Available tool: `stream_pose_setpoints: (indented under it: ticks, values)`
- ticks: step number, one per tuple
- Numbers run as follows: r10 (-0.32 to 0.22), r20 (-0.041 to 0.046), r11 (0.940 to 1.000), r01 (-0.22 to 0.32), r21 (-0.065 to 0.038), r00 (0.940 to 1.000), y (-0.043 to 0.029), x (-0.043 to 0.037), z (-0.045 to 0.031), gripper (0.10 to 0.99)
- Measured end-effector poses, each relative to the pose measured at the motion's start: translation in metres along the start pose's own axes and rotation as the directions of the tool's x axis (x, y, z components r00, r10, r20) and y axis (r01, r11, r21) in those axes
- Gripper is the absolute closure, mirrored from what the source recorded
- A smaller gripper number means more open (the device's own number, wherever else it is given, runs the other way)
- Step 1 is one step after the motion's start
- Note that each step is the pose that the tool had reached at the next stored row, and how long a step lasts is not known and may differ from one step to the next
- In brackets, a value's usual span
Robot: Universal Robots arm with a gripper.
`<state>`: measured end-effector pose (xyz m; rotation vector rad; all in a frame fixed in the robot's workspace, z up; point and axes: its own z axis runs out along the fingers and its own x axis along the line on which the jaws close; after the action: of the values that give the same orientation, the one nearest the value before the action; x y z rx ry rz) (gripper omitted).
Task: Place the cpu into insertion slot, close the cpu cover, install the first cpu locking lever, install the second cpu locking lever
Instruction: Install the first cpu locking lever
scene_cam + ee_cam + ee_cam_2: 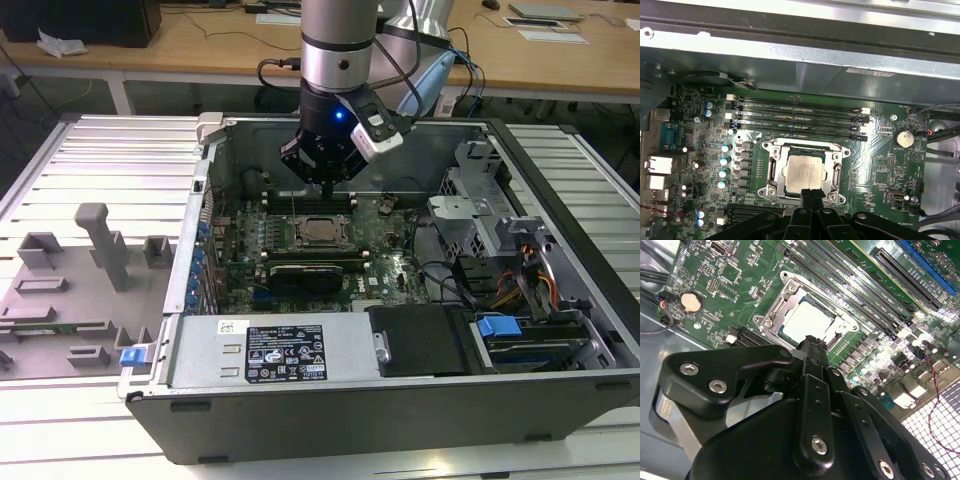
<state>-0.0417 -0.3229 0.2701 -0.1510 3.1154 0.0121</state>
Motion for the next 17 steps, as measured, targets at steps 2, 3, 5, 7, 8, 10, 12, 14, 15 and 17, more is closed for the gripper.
stream_pose_setpoints:
  ticks: [2,3,5,7,8,10,12,14,15,17]
  values:
    - [0.0,0.0024,1.0,0.0,-0.006,1.0,-0.0001,0.0001,-0.0004,0.98]
    - [0.0,0.0066,0.9998,0.0,-0.019,1.0,0.0,0.0,-0.0006,0.98]
    - [0.002,0.0232,0.9981,-0.001,-0.061,0.9997,0.0001,0.0009,-0.0006,0.98]
    - [0.004,0.0352,0.9955,0.0,-0.095,0.9994,0.0003,0.0034,-0.0006,0.98]
    - [0.004,0.0383,0.9947,0.0,-0.103,0.9993,0.0005,0.0052,-0.0007,0.98]
    - [0.005,0.0425,0.9937,0.0,-0.112,0.9991,0.001,0.0103,-0.0007,0.98]
    - [0.005,0.045,0.9933,0.0,-0.115,0.999,0.0017,0.0177,-0.0007,0.98]
    - [0.005,0.0471,0.9927,0.0,-0.121,0.9989,0.0026,0.0265,-0.0007,0.98]
    - [0.005,0.0477,0.9925,0.001,-0.122,0.9988,0.0029,0.0296,-0.0006,0.98]
    - [0.006,0.0497,0.9918,0.001,-0.128,0.9987,0.0038,0.0391,-0.0005,0.98]
